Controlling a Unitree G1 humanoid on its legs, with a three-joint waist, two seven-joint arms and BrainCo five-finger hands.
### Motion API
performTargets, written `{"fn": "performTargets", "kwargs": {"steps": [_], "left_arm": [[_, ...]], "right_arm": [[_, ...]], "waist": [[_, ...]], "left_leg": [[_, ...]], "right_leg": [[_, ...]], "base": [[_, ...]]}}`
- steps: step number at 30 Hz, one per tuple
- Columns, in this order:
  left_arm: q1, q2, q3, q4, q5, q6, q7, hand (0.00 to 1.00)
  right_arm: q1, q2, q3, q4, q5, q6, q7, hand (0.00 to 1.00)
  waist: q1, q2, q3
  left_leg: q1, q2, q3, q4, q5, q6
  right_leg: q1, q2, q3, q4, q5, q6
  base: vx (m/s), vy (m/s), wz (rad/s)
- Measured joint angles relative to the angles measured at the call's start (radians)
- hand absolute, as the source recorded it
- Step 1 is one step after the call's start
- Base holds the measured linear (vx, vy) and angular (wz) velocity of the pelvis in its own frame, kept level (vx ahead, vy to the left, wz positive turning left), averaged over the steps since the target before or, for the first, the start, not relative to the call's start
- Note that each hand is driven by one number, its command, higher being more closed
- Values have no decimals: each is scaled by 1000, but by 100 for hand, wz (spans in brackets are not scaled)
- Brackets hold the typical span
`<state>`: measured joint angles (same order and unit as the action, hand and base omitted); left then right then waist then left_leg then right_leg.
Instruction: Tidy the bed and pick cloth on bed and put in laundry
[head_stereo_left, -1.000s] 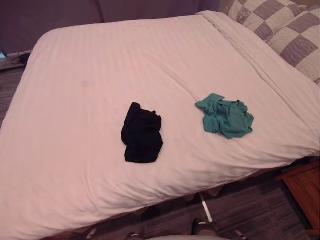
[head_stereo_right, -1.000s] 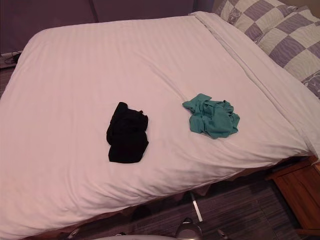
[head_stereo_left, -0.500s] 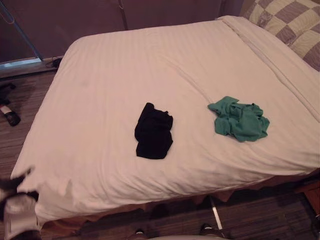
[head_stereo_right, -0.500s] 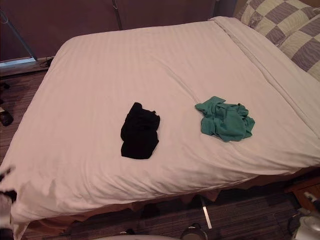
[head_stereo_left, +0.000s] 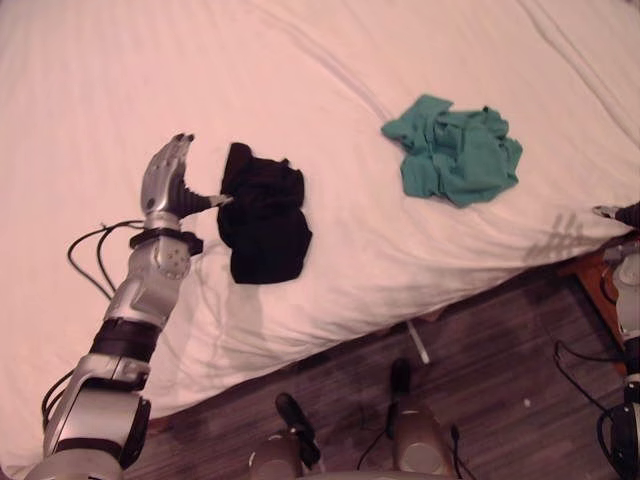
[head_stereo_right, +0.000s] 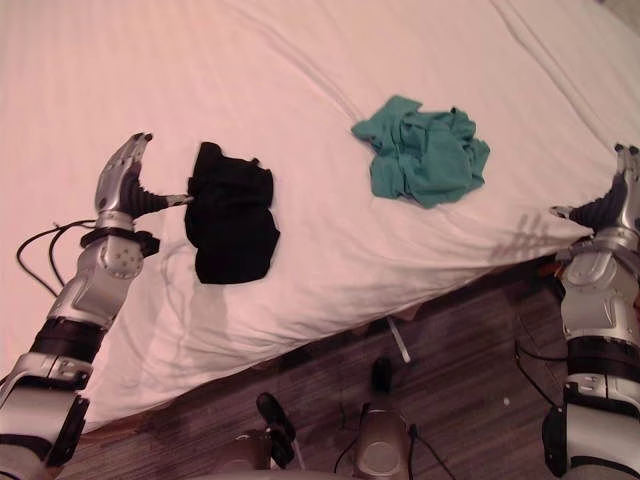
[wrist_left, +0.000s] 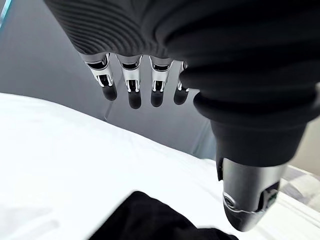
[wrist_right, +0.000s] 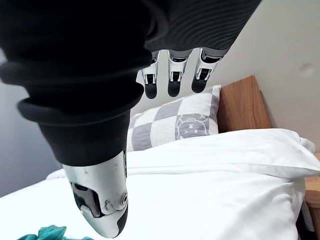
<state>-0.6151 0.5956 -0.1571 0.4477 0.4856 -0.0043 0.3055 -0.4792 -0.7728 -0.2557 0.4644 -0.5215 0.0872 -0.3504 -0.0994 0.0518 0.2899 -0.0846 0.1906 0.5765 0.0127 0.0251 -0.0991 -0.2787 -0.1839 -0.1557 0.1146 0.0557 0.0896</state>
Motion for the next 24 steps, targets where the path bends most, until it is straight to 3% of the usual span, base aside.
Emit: {"fn": "performTargets", "kwargs": {"steps": [2, 3, 10, 15, 18, 21, 24], "left_arm": [[-41, -17, -37, 50, 5, -1, -7, 0], [-70, -38, -47, 94, 19, 0, -21, 100], [-217, -90, -89, 269, 36, -1, -38, 100], [-243, -124, -105, 263, 36, -4, -53, 100], [-187, -175, -102, 152, 11, -9, -53, 100], [24, -246, -62, -87, -56, -68, -49, 100], [190, -280, -40, -255, -132, -125, -50, 100]], "right_arm": [[-14, -1, 1, -59, 0, -1, -1, 0], [-31, -2, 2, -92, 0, -1, -6, 0], [-102, -22, 68, -140, 18, -1, -18, 0], [-194, -42, 124, -127, 41, -1, -15, 0], [-269, -91, 153, -45, 55, 3, -12, 0], [-401, -175, 165, 59, 92, 5, 1, 0], [-487, -224, 201, 167, 138, 7, 4, 0]], "waist": [[-5, 1, 26], [-21, -1, 48], [-21, -12, 95], [-11, -11, 123], [9, 4, 131], [50, 36, 149], [65, 76, 168]], "left_leg": [[-11, 1, 7, 4, 0, 0], [-16, 2, 12, 4, 0, 0], [-65, 4, 26, 44, -3, 2], [-108, 8, -10, 78, -7, 8], [-159, 18, -70, 94, -8, 9], [-236, 14, -122, 107, 1, 20], [-277, 4, -160, 98, 22, 30]], "right_leg": [[-18, 4, 23, -3, 18, 0], [-28, 5, 31, -5, 31, -4], [-70, -3, 54, -5, 61, -4], [-74, -13, 37, -8, 65, 2], [-76, -13, -16, -16, 65, 3], [-114, -25, -60, -11, 54, 17], [-146, -40, -90, 19, 44, 28]], "base": [[49, 23, -22], [43, 30, -12], [18, 26, -4], [-28, 13, 19], [-60, -12, 45], [-72, -2, 40], [-45, 11, 41]]}}
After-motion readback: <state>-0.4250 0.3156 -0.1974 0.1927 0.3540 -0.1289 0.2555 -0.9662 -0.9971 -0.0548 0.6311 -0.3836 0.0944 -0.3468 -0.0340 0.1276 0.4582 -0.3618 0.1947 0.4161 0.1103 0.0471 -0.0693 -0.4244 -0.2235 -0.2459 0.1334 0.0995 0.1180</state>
